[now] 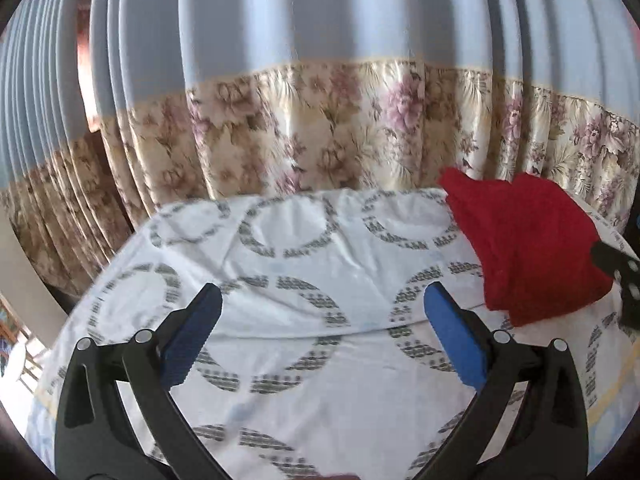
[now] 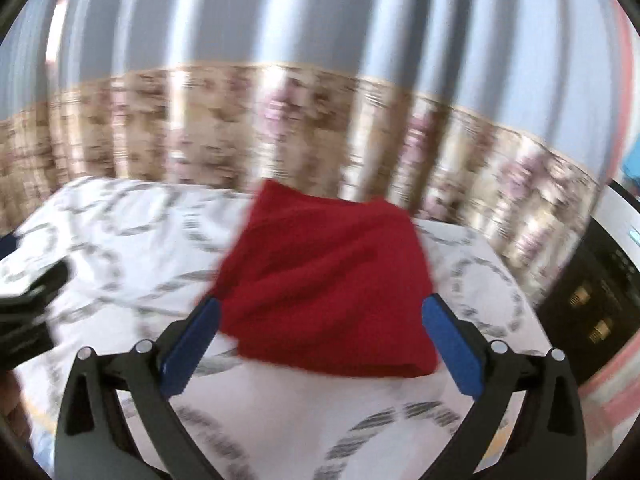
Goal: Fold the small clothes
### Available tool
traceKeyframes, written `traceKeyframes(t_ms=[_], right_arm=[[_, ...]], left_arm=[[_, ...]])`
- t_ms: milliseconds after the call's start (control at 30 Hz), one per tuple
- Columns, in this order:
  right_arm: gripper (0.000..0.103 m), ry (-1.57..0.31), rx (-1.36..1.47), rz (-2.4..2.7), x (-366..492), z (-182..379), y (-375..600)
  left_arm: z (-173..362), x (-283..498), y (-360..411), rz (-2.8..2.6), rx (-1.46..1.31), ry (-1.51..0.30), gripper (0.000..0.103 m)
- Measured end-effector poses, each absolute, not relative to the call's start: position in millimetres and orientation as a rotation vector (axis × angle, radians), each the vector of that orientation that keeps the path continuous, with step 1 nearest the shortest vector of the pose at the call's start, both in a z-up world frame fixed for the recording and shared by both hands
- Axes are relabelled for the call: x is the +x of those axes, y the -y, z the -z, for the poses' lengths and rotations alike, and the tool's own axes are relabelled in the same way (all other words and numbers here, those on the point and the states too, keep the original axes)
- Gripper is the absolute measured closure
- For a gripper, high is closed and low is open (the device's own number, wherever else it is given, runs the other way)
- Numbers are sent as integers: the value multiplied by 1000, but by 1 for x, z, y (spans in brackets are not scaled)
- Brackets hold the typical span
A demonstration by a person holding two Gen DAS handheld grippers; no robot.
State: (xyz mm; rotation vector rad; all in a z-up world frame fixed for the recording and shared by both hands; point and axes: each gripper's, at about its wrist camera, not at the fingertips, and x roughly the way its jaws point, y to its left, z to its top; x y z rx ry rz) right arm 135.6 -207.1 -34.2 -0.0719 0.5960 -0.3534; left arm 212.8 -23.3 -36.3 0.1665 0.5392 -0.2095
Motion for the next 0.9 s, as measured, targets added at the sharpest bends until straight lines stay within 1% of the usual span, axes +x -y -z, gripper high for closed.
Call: traceKeyframes(t_ms=[67,200,467,633,900], right_arm=[[2,-577,-62,332,125,32,197],[2,-564,-29,321,118,34,193],[2,-592,12,326,123,42,205],[2,-613,14,319,127,48,207],[2,-611,17,326,126,47,210]], left_arm=[[37,212,21,202,195,-590,3],[37,200,21,166,225,-532,3],[34,200,10,143,177,-534,3],[38,207,2,157,117,-583,3],[34,203,0,156,112,-560,3]])
